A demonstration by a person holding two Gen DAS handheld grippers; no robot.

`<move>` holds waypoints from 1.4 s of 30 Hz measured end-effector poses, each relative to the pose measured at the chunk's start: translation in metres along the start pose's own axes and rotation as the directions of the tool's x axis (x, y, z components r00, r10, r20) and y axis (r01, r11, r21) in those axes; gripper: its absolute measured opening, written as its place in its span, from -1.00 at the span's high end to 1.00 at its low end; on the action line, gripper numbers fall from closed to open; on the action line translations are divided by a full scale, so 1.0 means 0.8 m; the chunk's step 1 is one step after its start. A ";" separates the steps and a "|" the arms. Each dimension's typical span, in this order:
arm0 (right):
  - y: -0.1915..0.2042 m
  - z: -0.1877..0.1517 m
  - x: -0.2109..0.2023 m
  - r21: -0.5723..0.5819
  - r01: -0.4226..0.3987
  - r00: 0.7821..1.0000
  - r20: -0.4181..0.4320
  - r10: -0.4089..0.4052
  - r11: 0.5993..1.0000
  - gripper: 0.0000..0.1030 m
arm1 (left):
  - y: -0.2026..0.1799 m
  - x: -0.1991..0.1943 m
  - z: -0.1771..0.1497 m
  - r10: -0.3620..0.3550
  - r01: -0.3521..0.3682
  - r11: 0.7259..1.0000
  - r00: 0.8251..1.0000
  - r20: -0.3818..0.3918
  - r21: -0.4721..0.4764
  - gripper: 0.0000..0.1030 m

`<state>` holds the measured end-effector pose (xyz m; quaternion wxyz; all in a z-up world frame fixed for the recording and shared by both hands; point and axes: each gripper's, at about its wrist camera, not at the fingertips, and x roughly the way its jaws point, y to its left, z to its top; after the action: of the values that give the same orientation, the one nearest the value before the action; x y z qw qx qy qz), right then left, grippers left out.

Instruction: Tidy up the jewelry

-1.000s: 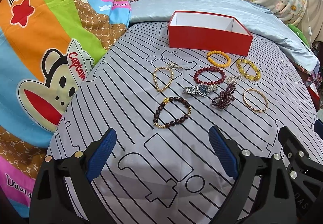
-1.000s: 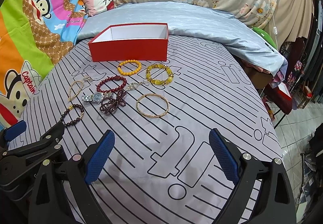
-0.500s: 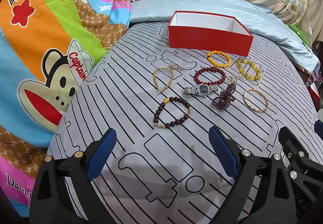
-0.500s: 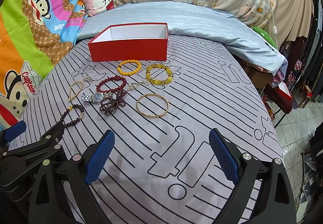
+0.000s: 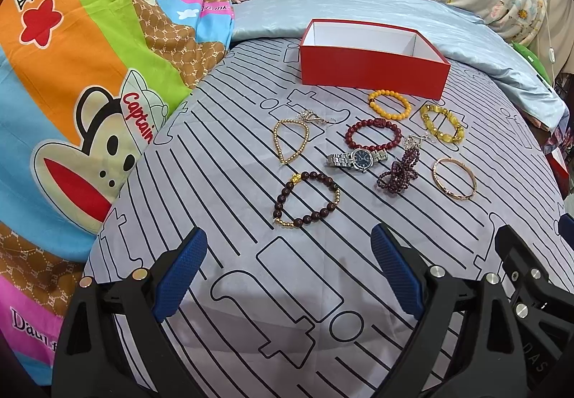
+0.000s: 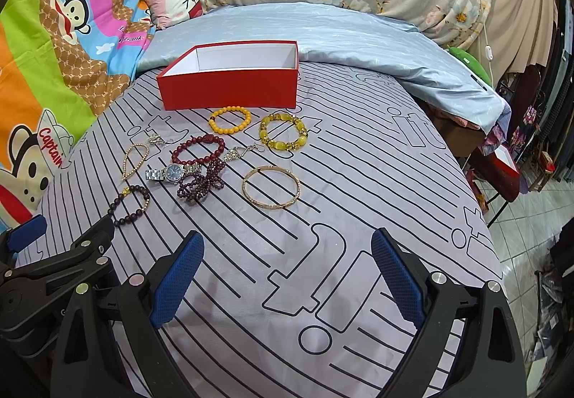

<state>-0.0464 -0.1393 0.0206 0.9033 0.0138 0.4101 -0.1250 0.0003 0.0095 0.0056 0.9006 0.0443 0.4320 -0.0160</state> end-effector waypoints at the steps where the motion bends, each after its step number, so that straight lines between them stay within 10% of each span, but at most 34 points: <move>1: 0.000 0.000 0.000 0.000 0.000 1.000 -0.001 0.000 1.000 -0.76 | -0.004 0.000 -0.004 0.002 -0.002 1.000 1.000 0.002 0.000 -0.71; 42: -0.013 -0.005 0.031 0.033 -0.008 0.999 -0.041 0.009 0.999 -0.75 | 0.038 0.044 -0.002 0.003 -0.006 0.995 1.000 -0.024 -0.098 -0.72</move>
<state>-0.0366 -0.1545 0.0005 0.8950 0.0330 0.4263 -0.1276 0.0237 0.0406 -0.0208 0.8965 0.0012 0.4430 0.0078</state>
